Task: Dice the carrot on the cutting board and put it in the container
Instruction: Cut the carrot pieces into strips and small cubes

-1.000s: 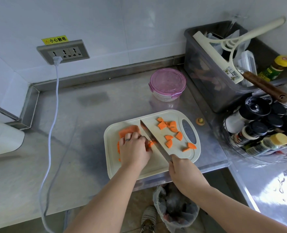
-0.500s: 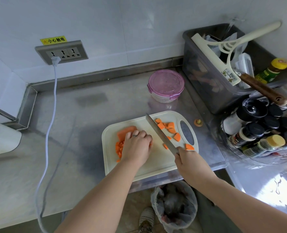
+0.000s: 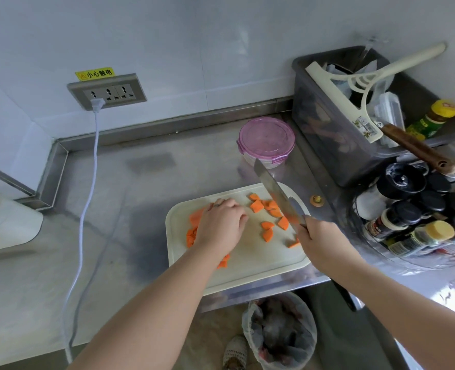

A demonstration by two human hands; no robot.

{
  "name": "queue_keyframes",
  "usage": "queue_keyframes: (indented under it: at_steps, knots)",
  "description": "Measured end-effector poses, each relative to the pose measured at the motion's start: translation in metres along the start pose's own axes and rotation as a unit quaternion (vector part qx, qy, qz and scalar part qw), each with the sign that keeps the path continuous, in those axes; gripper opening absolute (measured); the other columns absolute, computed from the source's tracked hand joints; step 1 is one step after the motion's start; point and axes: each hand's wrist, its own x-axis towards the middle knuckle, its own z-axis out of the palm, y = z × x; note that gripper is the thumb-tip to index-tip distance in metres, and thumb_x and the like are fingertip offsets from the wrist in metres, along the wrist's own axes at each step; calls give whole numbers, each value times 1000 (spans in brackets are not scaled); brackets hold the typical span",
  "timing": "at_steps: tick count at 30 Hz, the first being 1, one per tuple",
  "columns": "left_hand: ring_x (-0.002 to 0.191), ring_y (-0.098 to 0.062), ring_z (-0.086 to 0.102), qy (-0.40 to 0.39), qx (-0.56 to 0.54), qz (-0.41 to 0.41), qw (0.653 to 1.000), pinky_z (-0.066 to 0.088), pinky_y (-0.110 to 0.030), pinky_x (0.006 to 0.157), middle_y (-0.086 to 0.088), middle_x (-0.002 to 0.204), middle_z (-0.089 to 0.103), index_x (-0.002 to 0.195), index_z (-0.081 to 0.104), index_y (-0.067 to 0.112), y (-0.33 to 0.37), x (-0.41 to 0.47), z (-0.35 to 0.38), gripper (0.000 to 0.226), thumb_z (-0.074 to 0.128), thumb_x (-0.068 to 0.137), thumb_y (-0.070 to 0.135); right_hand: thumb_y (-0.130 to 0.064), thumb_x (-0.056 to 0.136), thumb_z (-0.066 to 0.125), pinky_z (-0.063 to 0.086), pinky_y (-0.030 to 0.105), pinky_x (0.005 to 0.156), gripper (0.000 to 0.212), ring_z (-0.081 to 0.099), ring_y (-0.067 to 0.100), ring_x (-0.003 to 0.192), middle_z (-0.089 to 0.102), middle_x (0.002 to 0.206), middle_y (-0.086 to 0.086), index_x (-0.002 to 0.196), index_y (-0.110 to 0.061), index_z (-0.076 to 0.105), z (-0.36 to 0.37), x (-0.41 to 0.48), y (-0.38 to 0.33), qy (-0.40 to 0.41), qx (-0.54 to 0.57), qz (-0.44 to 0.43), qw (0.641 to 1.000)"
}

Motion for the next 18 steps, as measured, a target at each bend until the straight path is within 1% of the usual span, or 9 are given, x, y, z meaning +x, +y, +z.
queue_keyframes:
  at_steps: [1, 3, 5, 7, 10, 14, 16, 18]
  knots:
    - [105, -25, 56, -8, -21, -21, 1000, 40, -33, 85, 1, 109, 62, 105, 67, 23, 4, 10, -1, 19, 53, 93, 28, -23, 102, 36, 31, 27, 46, 36, 46, 15, 55, 47, 61, 1, 66, -22, 33, -6, 1, 1, 9, 3, -1, 1000]
    - [109, -25, 57, -34, -68, -79, 994, 45, -35, 86, -2, 119, 60, 118, 60, 23, 11, 28, 1, 26, 55, 94, 29, -24, 102, 36, 30, 26, 45, 36, 45, 15, 54, 48, 62, 2, 66, -20, 34, -16, 5, 3, 21, 16, -1, 1000]
    - [110, -26, 58, -53, -89, -137, 985, 47, -35, 86, -3, 119, 62, 120, 58, 22, 16, 44, 9, 30, 58, 92, 32, -25, 102, 35, 31, 26, 46, 34, 47, 15, 54, 50, 63, 2, 70, -16, 40, -21, 8, 7, 25, 21, -3, 999]
    - [108, -26, 59, -61, -83, -166, 981, 48, -35, 85, -3, 115, 65, 115, 60, 22, 20, 54, 19, 29, 62, 89, 34, -25, 102, 35, 31, 26, 46, 34, 47, 15, 53, 50, 63, 2, 71, -15, 42, -23, 11, 10, 24, 26, -1, 999]
    - [108, -24, 59, -62, -63, -166, 982, 48, -34, 84, -1, 114, 65, 111, 61, 23, 25, 60, 30, 25, 64, 88, 31, -23, 103, 34, 30, 23, 45, 36, 45, 13, 53, 49, 63, 1, 67, -19, 38, -22, 12, 14, 10, 26, 11, 1000]
    - [104, -24, 60, -63, -94, -154, 981, 48, -33, 85, -1, 111, 65, 108, 63, 21, 24, 60, 34, 21, 65, 87, 22, -22, 102, 35, 29, 21, 45, 37, 44, 11, 52, 48, 63, -1, 66, -20, 36, -22, 13, 17, 3, 27, 20, 999]
    - [96, -22, 61, -54, -153, -137, 977, 47, -30, 83, -4, 104, 66, 102, 66, 17, 20, 58, 31, 16, 65, 86, 14, -21, 102, 35, 30, 22, 45, 36, 44, 13, 51, 48, 62, 0, 66, -19, 37, -21, 14, 18, -5, 39, 19, 999]
    - [85, -17, 58, -43, -241, -133, 960, 42, -19, 75, -3, 93, 65, 100, 67, 13, 15, 51, 19, 15, 66, 85, 8, -20, 102, 35, 31, 23, 45, 36, 44, 14, 50, 47, 62, 1, 66, -18, 37, -21, 15, 19, -8, 51, 20, 998]
